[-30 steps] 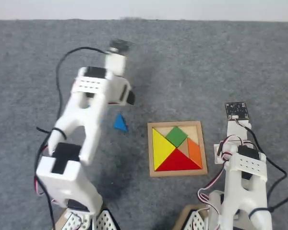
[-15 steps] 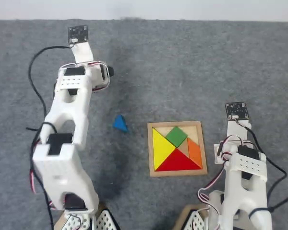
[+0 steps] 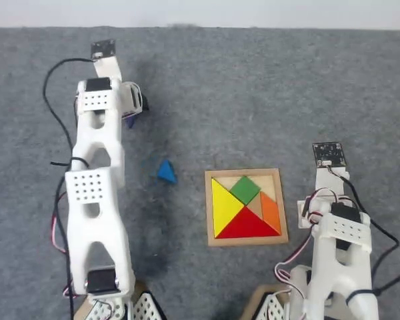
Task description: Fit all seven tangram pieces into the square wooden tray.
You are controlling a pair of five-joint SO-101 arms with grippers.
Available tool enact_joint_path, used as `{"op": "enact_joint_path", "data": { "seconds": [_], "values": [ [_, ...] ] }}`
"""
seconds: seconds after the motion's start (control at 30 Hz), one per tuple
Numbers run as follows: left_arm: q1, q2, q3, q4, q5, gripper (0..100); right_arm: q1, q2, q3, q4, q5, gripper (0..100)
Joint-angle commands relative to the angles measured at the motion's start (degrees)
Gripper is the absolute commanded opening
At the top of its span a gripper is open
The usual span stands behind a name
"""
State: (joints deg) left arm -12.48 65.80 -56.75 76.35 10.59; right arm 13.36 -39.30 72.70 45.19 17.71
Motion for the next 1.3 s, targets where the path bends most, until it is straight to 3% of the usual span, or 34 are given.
{"op": "enact_joint_path", "data": {
  "seconds": [0.0,0.23,0.47,0.73,0.87,1.13,1.2,1.27],
  "values": [
    [0.0,6.1,-16.0,10.7,-1.1,22,0.8,-0.2,-0.3,-1.2,-0.3,0.8],
    [1.1,15.2,-33.8,22.6,-1.0,19,0.8,-0.2,-0.3,-1.2,-0.3,0.8],
    [0.9,13.7,-34.1,24.5,-4.9,8,0.8,-0.2,-0.2,-1.2,-0.3,0.8],
    [1.7,-5.1,-24.8,24.3,-7.2,7,0.8,-0.2,-0.2,-1.2,-0.3,0.9],
    [3.0,-6.9,-20.7,16.6,-8.2,7,0.8,-0.2,-0.2,-1.2,-0.3,0.9],
    [1.4,8.6,-17.2,-26.4,-7.9,7,0.8,-0.2,-0.2,-1.0,-0.3,0.9],
    [1.2,11.6,-17.6,-28.7,-8.2,5,0.8,-0.2,-0.2,-1.0,-0.2,0.9],
    [1.2,12.7,-18.2,-24.8,-8.3,4,0.8,-0.2,-0.2,-1.1,-0.2,0.9]
  ]
}}
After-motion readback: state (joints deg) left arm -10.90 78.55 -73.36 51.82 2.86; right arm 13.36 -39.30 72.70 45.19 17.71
